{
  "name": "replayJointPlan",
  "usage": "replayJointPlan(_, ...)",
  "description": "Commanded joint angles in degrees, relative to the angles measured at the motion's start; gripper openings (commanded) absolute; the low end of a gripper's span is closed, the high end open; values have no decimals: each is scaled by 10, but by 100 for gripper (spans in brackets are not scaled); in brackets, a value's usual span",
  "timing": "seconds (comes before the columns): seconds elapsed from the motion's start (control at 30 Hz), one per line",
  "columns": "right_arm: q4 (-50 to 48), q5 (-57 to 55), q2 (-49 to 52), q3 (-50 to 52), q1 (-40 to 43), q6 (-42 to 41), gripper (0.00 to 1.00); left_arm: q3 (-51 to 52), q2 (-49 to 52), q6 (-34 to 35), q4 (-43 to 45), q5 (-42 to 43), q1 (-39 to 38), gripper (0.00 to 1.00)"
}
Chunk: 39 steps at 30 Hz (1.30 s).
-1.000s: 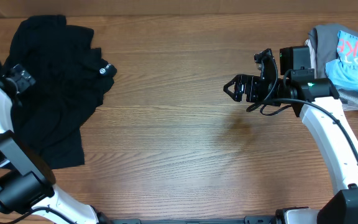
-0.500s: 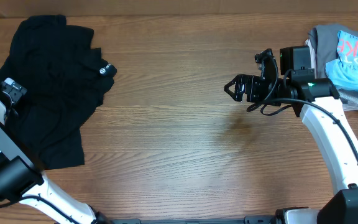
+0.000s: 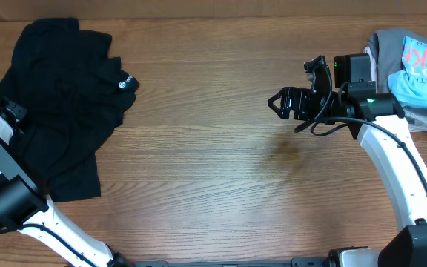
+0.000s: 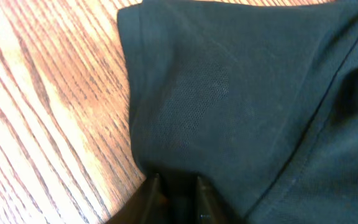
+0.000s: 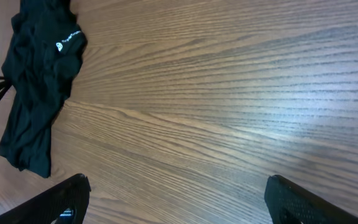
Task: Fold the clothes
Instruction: 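Reach the left gripper to the black shirt's edge and grasp it, then lift the black shirt with the left gripper toward the table center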
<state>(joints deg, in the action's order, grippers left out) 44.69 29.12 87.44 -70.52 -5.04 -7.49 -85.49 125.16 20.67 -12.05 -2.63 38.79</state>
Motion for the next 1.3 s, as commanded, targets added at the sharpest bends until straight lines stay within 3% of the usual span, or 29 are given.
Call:
replayJointPlan(0.0,-7,-1,3,-19,-3,-2,94,-13,6,-6,3,-1,5,4)
replayJointPlan(0.23,-13,-1,3,-19,-3,-2,93,-42,-51,-23,-48,43,2,4)
replayJointPlan(0.43,-26,-1,3,-19,-3,-2,92,-56,-191,-46,-93,72,-31,4)
replayJointPlan(0.57,-24,7,0,-23,5,-14,86,-56,-286,-77,-125,98,-75,4)
replayJointPlan(0.7,21,25,-15,-61,34,-30,84,-56,-387,-92,-146,101,-169,4)
replayJointPlan(1.0,138,25,-64,-96,45,3,84,-56,-464,-76,-7,97,-349,4)
replayJointPlan(1.27,159,45,-139,-96,43,3,85,-56,-461,-54,135,97,-443,4)
